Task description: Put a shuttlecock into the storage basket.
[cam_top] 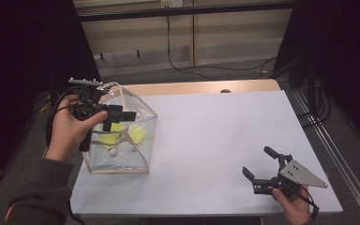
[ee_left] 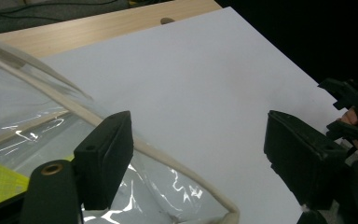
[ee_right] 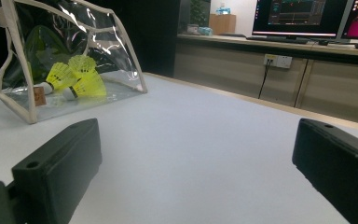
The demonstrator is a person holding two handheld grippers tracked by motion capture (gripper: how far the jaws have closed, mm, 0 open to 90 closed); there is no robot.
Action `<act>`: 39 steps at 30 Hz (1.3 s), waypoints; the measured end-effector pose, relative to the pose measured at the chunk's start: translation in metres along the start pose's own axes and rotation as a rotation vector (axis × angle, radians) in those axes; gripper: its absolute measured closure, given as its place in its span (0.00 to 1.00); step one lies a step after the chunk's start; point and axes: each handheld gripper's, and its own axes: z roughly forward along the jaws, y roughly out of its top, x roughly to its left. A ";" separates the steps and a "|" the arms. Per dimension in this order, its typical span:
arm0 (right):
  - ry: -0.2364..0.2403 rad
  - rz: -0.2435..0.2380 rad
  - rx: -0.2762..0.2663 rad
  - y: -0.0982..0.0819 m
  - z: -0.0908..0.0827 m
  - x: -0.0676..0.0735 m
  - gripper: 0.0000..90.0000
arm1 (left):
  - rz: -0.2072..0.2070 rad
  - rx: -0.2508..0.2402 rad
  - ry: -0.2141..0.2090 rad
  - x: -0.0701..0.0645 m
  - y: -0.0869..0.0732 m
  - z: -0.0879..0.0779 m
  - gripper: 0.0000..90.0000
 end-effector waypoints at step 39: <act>0.004 0.003 0.003 0.000 0.000 0.001 0.01 | 0.046 -0.069 -0.076 -0.026 -0.012 0.016 0.15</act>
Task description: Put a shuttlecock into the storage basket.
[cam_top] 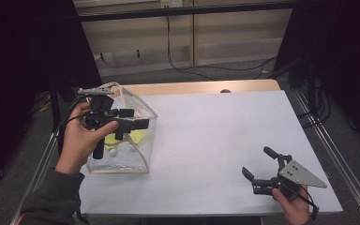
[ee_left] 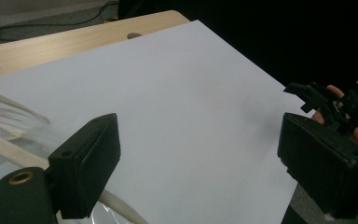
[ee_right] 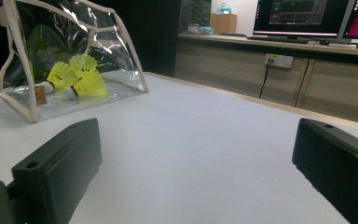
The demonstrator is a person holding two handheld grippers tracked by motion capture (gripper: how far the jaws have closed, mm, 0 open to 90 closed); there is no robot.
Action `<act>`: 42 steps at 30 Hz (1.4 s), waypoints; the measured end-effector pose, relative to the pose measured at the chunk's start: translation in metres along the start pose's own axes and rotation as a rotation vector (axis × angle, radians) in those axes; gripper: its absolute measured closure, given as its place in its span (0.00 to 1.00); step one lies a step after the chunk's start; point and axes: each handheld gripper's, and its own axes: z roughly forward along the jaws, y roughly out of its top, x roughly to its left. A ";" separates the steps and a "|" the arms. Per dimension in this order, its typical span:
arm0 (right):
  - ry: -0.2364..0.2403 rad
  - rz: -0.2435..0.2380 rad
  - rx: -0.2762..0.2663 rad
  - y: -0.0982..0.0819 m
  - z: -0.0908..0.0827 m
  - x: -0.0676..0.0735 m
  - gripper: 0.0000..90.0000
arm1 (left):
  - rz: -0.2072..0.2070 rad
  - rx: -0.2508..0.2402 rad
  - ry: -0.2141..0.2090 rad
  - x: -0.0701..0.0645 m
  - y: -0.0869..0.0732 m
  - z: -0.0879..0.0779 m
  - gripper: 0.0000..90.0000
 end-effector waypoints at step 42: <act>0.000 -0.001 0.002 0.000 0.000 0.000 0.01 | 0.005 -0.041 -0.110 -0.031 -0.025 0.018 0.08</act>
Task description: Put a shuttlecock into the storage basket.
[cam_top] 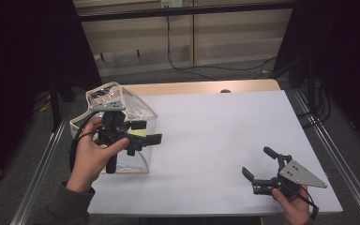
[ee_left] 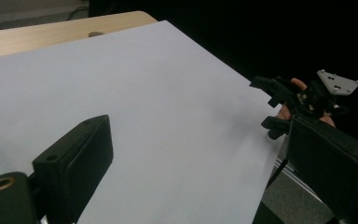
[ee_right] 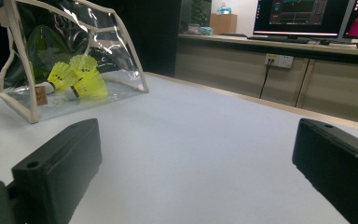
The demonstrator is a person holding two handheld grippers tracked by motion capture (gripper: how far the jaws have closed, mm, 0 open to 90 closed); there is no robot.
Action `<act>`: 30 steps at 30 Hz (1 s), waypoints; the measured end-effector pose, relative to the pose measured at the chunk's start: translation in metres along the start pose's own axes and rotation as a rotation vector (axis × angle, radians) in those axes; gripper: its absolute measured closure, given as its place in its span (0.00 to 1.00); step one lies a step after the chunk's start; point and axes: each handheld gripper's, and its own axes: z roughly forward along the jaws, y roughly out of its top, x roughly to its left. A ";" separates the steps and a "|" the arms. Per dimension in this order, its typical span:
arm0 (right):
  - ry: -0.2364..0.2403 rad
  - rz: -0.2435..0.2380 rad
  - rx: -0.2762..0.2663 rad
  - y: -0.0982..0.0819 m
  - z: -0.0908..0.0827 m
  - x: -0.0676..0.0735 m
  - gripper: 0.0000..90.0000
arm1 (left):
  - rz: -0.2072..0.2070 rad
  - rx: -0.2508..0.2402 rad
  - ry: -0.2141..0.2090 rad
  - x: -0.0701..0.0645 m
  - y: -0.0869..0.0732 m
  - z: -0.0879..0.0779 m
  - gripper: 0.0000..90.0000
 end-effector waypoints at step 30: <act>0.006 -0.003 0.001 -0.001 0.002 0.000 0.01 | 0.045 -0.075 -0.051 -0.013 -0.027 0.010 0.05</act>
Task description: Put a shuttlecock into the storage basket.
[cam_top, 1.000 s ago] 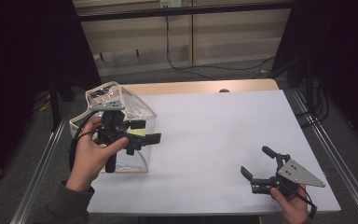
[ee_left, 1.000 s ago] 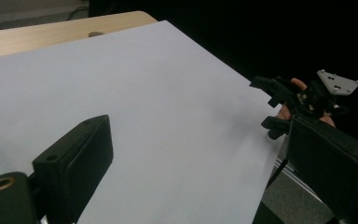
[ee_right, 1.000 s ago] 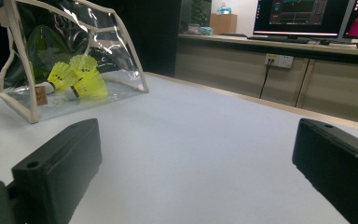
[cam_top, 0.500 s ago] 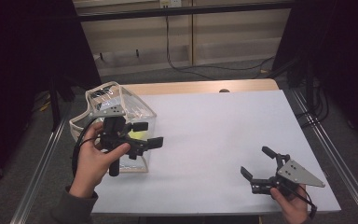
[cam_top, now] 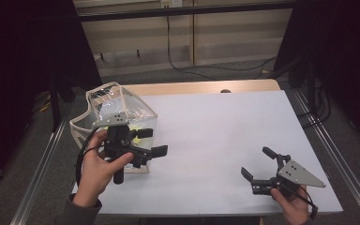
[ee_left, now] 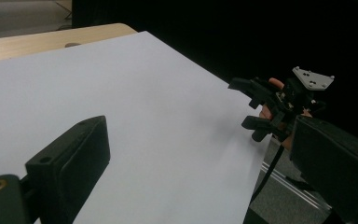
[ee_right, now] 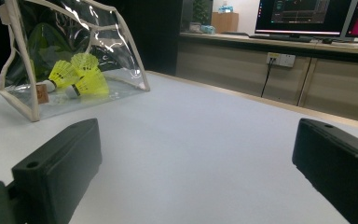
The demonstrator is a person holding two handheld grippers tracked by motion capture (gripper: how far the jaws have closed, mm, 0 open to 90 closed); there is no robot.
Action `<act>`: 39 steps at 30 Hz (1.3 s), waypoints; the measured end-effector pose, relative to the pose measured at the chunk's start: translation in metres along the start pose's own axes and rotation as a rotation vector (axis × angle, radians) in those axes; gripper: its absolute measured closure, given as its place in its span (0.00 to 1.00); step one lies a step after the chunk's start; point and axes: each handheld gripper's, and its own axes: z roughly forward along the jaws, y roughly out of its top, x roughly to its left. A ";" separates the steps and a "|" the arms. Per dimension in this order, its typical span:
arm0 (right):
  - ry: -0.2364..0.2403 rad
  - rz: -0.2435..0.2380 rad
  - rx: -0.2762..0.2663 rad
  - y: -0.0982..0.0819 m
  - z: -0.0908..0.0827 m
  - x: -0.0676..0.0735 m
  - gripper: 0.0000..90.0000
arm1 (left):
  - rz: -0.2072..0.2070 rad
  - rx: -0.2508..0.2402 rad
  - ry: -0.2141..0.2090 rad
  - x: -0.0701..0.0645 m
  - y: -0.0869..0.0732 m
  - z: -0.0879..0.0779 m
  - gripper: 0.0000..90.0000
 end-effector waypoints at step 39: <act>-0.003 -0.002 -0.001 0.000 -0.001 -0.001 0.01 | 0.136 -0.017 -0.057 0.008 -0.065 0.021 0.03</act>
